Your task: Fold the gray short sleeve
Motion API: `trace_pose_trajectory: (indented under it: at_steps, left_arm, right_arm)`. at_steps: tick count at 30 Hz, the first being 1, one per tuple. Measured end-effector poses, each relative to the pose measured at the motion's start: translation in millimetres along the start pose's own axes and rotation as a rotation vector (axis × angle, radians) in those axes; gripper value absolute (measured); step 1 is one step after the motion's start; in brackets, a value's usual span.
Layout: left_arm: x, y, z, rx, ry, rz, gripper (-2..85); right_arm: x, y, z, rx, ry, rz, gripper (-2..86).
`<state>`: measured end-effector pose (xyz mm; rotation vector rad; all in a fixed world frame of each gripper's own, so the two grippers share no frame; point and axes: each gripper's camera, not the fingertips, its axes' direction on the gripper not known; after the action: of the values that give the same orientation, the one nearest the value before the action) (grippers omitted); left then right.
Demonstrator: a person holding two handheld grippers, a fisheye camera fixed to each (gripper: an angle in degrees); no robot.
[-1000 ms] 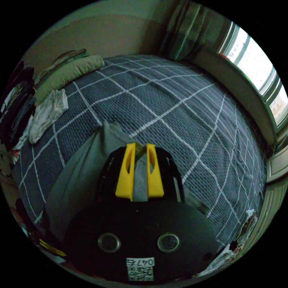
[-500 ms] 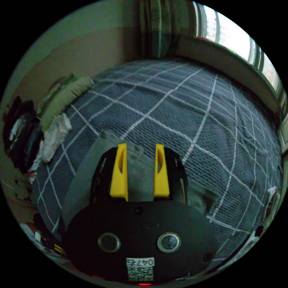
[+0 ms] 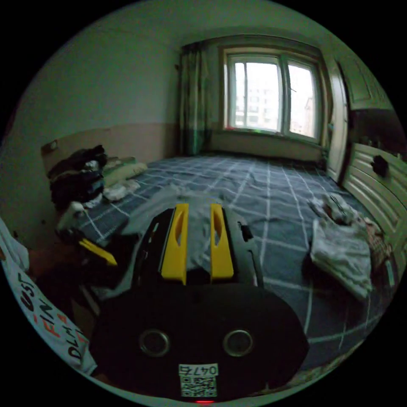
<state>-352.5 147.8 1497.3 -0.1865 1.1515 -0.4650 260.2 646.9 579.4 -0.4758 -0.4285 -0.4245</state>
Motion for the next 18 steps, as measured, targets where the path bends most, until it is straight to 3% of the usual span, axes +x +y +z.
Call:
trace_pose_trajectory:
  at_steps: [5,10,18]
  left_arm:
    - [56,-63,7,0.038,-0.163,0.091,5.2]
    - [96,-151,22,0.046,-0.203,0.145,6.1]
    - [83,-399,116,-0.056,-0.491,0.055,11.2]
  right_arm:
    - [53,97,-44,-0.232,0.048,0.067,5.7]
    - [93,145,-73,-0.513,0.045,0.014,6.2]
    - [106,192,-136,-0.539,-0.019,-0.149,5.3]
